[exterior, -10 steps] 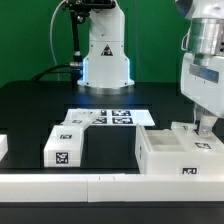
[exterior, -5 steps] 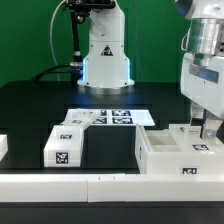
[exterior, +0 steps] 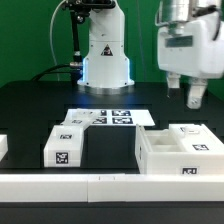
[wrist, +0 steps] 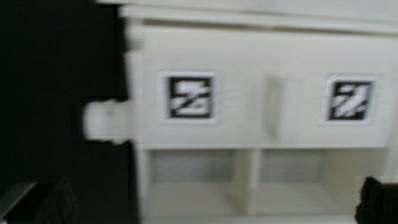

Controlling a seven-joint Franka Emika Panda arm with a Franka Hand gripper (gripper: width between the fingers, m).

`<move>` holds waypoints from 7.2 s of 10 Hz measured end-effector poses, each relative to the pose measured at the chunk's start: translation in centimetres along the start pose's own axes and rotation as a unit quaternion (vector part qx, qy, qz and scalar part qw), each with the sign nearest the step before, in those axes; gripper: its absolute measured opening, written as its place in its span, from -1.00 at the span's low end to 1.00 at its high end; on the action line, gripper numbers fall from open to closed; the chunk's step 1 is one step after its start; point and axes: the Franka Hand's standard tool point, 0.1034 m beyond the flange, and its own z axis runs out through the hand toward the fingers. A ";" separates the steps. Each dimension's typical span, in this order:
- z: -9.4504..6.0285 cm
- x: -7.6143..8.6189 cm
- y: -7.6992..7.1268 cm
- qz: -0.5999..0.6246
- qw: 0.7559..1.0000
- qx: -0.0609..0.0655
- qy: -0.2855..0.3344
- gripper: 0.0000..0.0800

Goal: Assemble cabinet

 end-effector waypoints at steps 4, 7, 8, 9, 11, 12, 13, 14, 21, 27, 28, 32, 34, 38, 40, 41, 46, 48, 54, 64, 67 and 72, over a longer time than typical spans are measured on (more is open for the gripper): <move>0.3 -0.1 -0.1 -0.001 1.000 0.000 0.002 0.99; 0.1 4.6 3.5 -0.058 0.998 0.001 -0.003 0.99; 0.1 7.1 5.2 -0.057 0.998 -0.006 -0.008 0.99; 0.2 8.0 5.7 -0.051 0.999 -0.004 -0.012 0.99; 0.3 7.9 5.6 -0.051 0.999 -0.004 -0.011 0.99; 0.3 7.9 5.7 -0.051 0.999 -0.004 -0.011 0.99; 0.4 8.3 6.0 -0.038 0.999 -0.003 -0.009 0.99; 1.0 9.6 7.6 -0.006 1.000 -0.007 -0.002 0.99; 1.9 11.7 10.3 0.045 0.999 -0.002 0.009 0.99; 2.6 14.1 13.1 0.081 0.997 -0.004 0.016 0.99; 2.6 14.2 13.3 0.083 0.996 -0.004 0.016 0.99; 3.4 16.3 17.7 0.186 0.982 0.002 0.043 0.99; 3.6 16.6 18.0 0.185 0.982 -0.002 0.048 0.99; 3.9 16.5 19.3 0.171 0.983 -0.002 0.065 0.99; 4.2 17.0 19.5 0.116 0.990 -0.010 0.074 0.99; 4.3 17.0 19.5 0.098 0.992 -0.011 0.074 0.99; 4.6 17.2 19.5 0.018 0.996 -0.022 0.081 0.99; 3.9 16.4 18.6 -0.078 0.994 -0.015 0.069 0.99; 2.9 15.8 17.5 -0.291 0.955 -0.014 0.050 0.99; -0.6 12.1 16.2 -0.593 0.803 0.047 -0.024 0.99; -2.2 12.2 16.4 -0.639 0.762 0.088 -0.064 0.99; -2.1 13.4 16.3 -0.698 0.706 0.084 -0.084 0.99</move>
Offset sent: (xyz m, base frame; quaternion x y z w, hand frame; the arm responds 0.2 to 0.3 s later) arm 0.0000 0.0000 0.0000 0.0000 0.0000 0.0000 1.0000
